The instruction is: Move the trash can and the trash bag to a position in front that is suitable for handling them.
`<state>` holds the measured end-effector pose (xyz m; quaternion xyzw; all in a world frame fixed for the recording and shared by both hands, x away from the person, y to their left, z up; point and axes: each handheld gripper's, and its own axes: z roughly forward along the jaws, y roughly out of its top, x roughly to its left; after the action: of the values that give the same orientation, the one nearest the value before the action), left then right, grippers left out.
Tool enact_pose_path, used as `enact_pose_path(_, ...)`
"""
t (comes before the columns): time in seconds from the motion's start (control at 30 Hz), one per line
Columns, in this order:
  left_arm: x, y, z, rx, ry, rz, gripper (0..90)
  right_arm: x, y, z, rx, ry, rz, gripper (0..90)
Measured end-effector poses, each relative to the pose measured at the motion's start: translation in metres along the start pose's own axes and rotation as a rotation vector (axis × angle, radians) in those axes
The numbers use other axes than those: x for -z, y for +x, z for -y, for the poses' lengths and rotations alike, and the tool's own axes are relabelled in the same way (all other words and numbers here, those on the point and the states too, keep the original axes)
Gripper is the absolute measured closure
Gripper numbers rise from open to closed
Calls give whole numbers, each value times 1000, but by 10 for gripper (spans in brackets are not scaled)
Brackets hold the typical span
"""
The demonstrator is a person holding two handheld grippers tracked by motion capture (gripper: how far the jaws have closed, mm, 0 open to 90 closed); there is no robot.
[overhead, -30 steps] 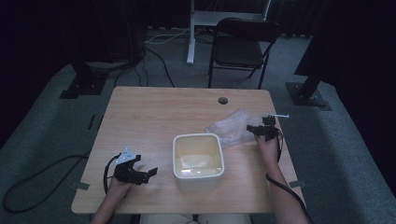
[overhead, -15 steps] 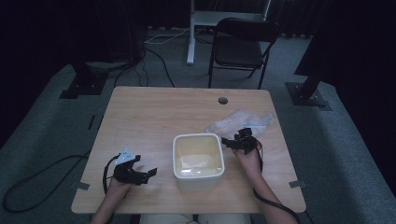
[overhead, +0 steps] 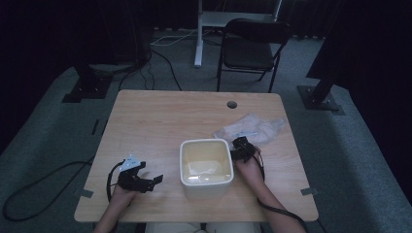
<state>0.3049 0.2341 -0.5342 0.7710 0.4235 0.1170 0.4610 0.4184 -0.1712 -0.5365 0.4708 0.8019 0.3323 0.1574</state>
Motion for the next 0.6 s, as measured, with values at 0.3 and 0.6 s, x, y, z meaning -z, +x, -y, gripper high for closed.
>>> enact_pose_path(0.3, 0, -1, 0, -3, 0, 2, 4, 15, -7, 18, 46, -27, 24, 788)
enact_pose_path(0.6, 1, -1, -1, -2, -5, 1, 4, 41, -23, 44, 65, -13, -70, 837)
